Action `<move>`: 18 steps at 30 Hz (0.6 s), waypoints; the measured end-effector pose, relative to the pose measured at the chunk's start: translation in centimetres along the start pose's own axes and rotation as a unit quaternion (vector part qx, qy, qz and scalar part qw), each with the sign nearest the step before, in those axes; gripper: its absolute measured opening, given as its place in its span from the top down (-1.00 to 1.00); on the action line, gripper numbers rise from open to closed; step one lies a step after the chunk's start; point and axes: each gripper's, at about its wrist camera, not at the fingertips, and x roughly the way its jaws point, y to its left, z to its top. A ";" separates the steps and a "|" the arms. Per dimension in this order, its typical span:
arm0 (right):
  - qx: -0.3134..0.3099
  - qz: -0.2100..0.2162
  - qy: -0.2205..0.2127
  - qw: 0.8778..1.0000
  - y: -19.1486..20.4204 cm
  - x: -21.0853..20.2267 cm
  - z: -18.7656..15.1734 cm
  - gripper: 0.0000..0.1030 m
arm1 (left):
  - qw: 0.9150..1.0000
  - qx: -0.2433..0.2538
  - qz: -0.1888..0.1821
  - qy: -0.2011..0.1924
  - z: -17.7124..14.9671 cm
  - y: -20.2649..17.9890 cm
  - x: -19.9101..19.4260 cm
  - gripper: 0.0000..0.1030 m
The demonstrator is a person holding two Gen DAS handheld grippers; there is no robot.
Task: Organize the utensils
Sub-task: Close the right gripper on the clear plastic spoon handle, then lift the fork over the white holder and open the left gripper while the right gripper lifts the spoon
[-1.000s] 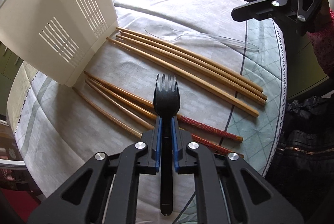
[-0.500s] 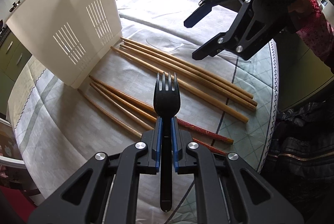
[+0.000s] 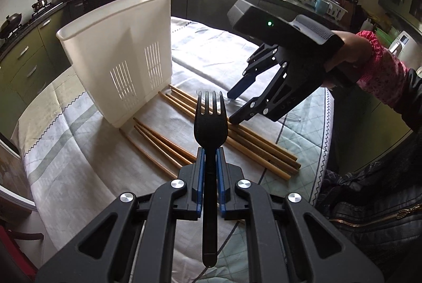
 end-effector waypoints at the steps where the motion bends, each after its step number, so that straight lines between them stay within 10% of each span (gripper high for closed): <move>1: 0.001 0.004 0.001 1.000 0.1 -0.1 0.0 0.22 | 1.000 -0.001 0.001 -0.005 0.2 0.1 -0.2 0.83; 3: 0.006 0.038 0.002 0.999 0.7 -0.3 -0.4 0.80 | 1.000 -0.003 0.005 -0.018 0.4 0.2 -0.9 0.83; 18: 0.027 0.037 -0.115 0.992 0.9 -5.3 -2.0 0.83 | 0.993 -0.039 0.022 -0.105 3.2 1.1 -4.9 0.83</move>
